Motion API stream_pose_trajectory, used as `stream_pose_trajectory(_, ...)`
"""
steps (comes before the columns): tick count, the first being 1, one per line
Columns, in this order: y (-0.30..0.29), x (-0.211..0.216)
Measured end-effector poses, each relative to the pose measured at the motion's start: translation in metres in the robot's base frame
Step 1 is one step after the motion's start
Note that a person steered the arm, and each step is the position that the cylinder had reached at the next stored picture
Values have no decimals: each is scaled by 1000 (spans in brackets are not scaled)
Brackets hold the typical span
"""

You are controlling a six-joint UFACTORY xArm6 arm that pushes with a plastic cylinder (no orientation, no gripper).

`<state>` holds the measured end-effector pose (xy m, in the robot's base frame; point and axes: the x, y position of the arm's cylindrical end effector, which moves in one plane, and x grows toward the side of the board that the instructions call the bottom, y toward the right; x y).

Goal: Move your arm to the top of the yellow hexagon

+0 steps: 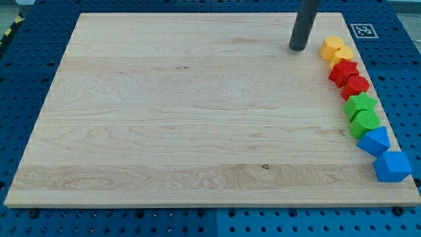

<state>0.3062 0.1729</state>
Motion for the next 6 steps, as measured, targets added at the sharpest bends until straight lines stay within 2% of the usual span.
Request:
stream_pose_trajectory(4, 1, -5)
stream_pose_trajectory(6, 1, -43)
